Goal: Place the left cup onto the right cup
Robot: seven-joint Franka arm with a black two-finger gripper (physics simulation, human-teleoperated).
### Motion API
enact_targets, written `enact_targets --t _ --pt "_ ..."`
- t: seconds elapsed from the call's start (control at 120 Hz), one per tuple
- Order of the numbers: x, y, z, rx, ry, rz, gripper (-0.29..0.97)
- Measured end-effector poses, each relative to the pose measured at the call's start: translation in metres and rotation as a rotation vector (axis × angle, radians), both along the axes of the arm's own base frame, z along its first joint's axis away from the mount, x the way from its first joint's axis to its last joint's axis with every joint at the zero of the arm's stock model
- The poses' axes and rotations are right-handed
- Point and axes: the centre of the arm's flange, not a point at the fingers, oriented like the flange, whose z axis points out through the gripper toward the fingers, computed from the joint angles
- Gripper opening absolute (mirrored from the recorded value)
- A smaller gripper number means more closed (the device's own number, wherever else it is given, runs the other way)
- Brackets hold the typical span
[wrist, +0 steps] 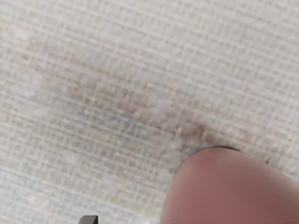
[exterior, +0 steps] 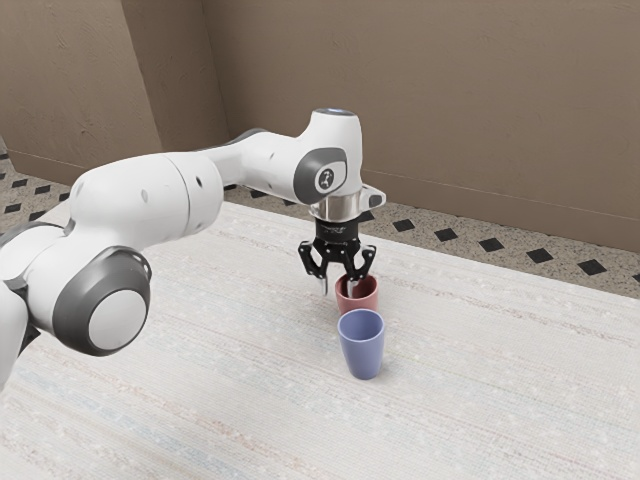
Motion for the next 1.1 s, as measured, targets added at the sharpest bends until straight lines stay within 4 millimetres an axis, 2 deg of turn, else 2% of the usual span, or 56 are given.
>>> enact_targets --t 0.5,0.892,1.1 --pt "0.0007 -0.0020 0.0031 -0.001 -0.007 -0.002 0.09" --pt "0.0009 -0.0004 0.0030 0.002 -0.006 0.000 0.07" --pt "0.0010 -0.0002 0.0030 0.002 -0.007 0.000 0.00"
